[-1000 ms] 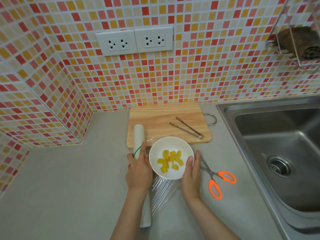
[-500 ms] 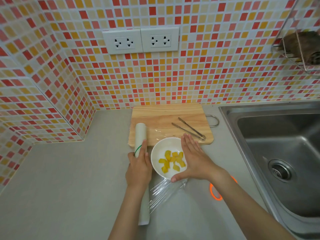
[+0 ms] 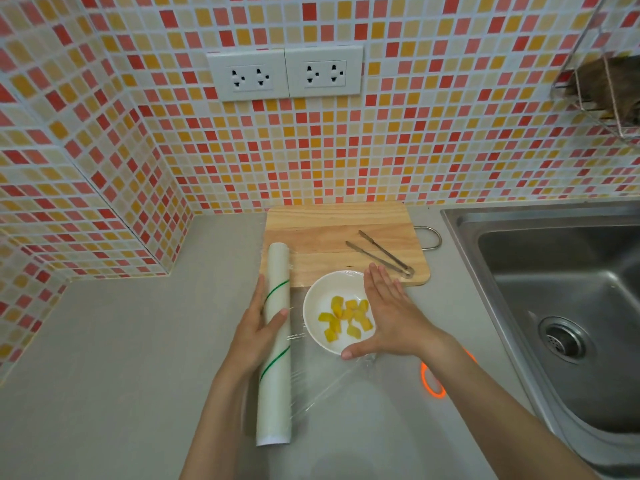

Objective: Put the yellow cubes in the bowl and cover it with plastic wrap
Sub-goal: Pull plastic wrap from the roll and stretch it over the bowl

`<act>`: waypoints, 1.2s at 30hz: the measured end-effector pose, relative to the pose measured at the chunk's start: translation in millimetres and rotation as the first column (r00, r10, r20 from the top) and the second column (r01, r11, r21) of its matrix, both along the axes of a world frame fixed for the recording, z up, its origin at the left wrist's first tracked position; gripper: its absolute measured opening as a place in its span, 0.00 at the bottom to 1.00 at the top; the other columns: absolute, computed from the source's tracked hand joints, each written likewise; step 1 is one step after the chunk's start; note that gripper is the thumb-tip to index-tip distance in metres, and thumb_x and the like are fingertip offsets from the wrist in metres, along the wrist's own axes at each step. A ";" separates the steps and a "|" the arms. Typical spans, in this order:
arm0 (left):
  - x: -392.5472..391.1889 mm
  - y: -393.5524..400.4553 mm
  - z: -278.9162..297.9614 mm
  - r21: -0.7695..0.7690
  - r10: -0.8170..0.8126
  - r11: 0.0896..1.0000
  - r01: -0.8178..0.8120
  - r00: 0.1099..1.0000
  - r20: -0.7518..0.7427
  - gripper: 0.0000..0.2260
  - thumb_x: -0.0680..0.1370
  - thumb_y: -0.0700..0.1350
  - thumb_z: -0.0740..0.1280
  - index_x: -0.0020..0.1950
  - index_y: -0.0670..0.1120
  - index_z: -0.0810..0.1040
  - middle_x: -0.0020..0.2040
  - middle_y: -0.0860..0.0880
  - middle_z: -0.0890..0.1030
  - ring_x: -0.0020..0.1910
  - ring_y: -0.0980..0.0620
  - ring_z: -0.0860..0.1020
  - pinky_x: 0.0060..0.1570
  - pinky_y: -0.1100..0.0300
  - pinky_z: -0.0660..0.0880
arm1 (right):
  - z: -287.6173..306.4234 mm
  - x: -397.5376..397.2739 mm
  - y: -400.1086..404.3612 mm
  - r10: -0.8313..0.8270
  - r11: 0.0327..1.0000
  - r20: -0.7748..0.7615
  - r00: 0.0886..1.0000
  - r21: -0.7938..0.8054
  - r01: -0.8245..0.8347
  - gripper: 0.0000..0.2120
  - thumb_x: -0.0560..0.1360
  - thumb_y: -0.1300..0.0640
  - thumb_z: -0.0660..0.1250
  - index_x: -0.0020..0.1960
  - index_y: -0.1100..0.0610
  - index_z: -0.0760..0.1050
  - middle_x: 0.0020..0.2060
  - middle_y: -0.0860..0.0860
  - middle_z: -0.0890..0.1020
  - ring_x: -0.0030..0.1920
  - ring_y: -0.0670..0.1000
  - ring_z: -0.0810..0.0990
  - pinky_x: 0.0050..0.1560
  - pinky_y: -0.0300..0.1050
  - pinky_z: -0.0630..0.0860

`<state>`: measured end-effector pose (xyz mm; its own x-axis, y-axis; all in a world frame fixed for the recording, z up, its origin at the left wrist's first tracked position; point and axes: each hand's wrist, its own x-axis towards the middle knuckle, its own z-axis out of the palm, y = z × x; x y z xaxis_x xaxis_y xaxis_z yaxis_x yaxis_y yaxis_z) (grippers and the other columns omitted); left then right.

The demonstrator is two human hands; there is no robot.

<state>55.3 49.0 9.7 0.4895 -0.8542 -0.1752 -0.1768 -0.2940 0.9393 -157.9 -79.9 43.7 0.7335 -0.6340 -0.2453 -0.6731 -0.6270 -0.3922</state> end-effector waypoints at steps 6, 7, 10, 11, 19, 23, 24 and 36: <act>-0.2 5.7 -7.2 0.096 0.246 0.968 -0.231 0.951 -0.189 0.42 0.64 0.56 0.76 0.73 0.61 0.59 0.54 0.51 0.82 0.49 0.51 0.83 0.54 0.51 0.78 | -0.5 0.2 0.0 -0.009 1.000 -0.014 1.000 -0.006 0.009 0.70 0.53 0.23 0.65 0.73 0.59 0.29 0.75 0.53 0.31 0.72 0.49 0.27 0.74 0.51 0.32; -0.5 5.7 -8.4 0.083 0.251 0.968 -0.238 0.943 -0.220 0.37 0.65 0.53 0.77 0.71 0.59 0.65 0.53 0.50 0.83 0.46 0.51 0.84 0.49 0.53 0.80 | -0.8 0.1 0.4 -0.010 1.000 -0.016 1.000 -0.008 0.010 0.70 0.53 0.23 0.65 0.74 0.59 0.29 0.75 0.53 0.31 0.73 0.49 0.27 0.74 0.52 0.32; 0.0 4.6 -7.5 0.054 0.239 0.971 -0.233 0.944 -0.229 0.29 0.68 0.50 0.75 0.67 0.56 0.69 0.57 0.47 0.81 0.49 0.49 0.83 0.47 0.53 0.80 | -1.3 0.1 0.0 -0.006 1.000 -0.021 1.000 -0.011 0.006 0.70 0.53 0.23 0.64 0.74 0.59 0.29 0.75 0.53 0.32 0.73 0.49 0.27 0.74 0.53 0.32; 0.8 4.8 -6.9 0.050 0.221 0.975 -0.215 0.950 -0.222 0.30 0.69 0.51 0.74 0.69 0.57 0.67 0.60 0.47 0.79 0.51 0.48 0.82 0.50 0.51 0.79 | -1.6 0.3 -0.4 -0.005 1.000 -0.020 1.000 -0.013 0.005 0.70 0.53 0.23 0.65 0.74 0.59 0.29 0.75 0.53 0.32 0.73 0.49 0.28 0.74 0.53 0.32; -0.7 7.5 -3.5 0.005 0.052 0.999 -0.052 0.990 -0.134 0.27 0.78 0.53 0.61 0.64 0.79 0.50 0.75 0.61 0.59 0.70 0.42 0.69 0.67 0.41 0.67 | -0.7 -0.3 0.2 0.006 1.000 -0.028 1.000 -0.011 -0.006 0.70 0.52 0.23 0.65 0.73 0.58 0.29 0.75 0.52 0.32 0.69 0.45 0.25 0.70 0.53 0.27; 0.3 6.9 -8.0 -0.035 0.046 0.998 -0.050 0.994 -0.100 0.22 0.82 0.50 0.53 0.70 0.68 0.49 0.73 0.66 0.52 0.76 0.51 0.57 0.74 0.50 0.55 | -1.9 -0.8 0.3 0.002 1.000 -0.012 1.000 -0.011 -0.003 0.69 0.54 0.24 0.66 0.73 0.58 0.28 0.75 0.52 0.32 0.69 0.45 0.24 0.67 0.53 0.24; 0.4 7.0 -8.0 -0.042 0.049 0.998 -0.056 0.990 -0.135 0.22 0.82 0.48 0.52 0.71 0.67 0.49 0.74 0.65 0.52 0.76 0.51 0.57 0.74 0.47 0.56 | -2.7 -1.0 0.4 0.001 1.000 0.001 1.000 -0.012 -0.001 0.69 0.54 0.25 0.66 0.73 0.57 0.28 0.75 0.51 0.32 0.69 0.45 0.24 0.66 0.53 0.23; -4.6 14.0 -1.1 0.016 0.094 0.995 -0.094 0.937 -0.337 0.28 0.80 0.38 0.48 0.73 0.67 0.52 0.75 0.47 0.62 0.39 0.51 0.77 0.31 0.60 0.78 | 8.0 -74.0 20.6 -0.536 0.818 0.221 0.814 -0.101 0.566 0.16 0.75 0.56 0.64 0.61 0.61 0.73 0.58 0.58 0.76 0.59 0.60 0.75 0.57 0.51 0.72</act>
<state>50.7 63.0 8.6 0.4798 -0.8072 -0.3438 0.1784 -0.2939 0.9390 -232.0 -59.3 51.7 0.2696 -0.9629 -0.0120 -0.8534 -0.2331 -0.4661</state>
